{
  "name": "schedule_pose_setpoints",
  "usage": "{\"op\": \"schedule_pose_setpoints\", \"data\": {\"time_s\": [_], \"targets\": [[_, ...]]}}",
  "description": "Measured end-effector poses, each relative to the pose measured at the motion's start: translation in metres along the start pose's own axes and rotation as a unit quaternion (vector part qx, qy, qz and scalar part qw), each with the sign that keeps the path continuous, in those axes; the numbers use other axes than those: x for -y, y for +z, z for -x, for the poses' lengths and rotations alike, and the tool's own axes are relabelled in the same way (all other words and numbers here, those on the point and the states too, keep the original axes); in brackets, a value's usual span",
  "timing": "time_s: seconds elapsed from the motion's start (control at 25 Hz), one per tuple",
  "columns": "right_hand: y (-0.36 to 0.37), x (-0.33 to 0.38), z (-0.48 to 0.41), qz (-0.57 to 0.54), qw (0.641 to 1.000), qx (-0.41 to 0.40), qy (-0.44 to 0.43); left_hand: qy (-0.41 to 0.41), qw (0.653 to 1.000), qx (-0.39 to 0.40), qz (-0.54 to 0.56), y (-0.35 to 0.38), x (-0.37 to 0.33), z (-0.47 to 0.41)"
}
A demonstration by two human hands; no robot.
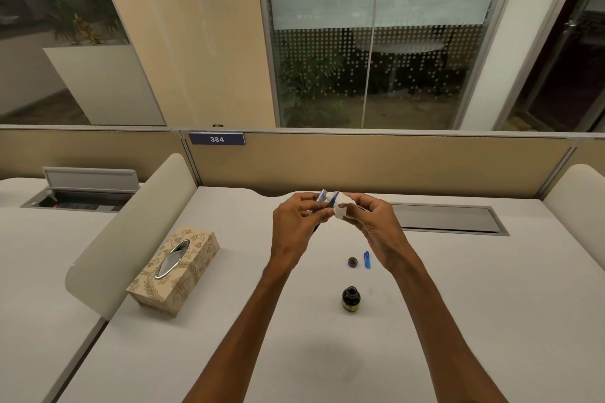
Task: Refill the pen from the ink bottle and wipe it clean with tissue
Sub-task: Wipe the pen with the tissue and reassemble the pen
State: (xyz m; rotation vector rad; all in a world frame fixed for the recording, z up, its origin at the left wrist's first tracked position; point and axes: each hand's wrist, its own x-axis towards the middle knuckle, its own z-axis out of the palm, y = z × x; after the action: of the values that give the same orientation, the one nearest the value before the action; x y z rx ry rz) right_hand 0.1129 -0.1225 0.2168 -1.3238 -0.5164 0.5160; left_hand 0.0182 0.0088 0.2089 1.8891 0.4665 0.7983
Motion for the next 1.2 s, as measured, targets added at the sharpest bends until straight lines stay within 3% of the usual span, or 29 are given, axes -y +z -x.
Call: {"op": "schedule_pose_setpoints", "data": {"time_s": [0.52,0.96,1.2], "targets": [[0.007,0.004,0.004,-0.040,0.998,-0.025,-0.047,0.001,0.999,0.017,0.041,-0.005,-0.015,-0.003],[-0.001,-0.002,-0.004,0.006,0.993,-0.080,-0.091,0.065,0.990,0.114,-0.049,0.000,-0.023,-0.008],[0.000,-0.011,-0.004,0.006,0.987,-0.124,-0.102,0.071,0.994,0.063,-0.050,0.007,-0.026,-0.006]]}}
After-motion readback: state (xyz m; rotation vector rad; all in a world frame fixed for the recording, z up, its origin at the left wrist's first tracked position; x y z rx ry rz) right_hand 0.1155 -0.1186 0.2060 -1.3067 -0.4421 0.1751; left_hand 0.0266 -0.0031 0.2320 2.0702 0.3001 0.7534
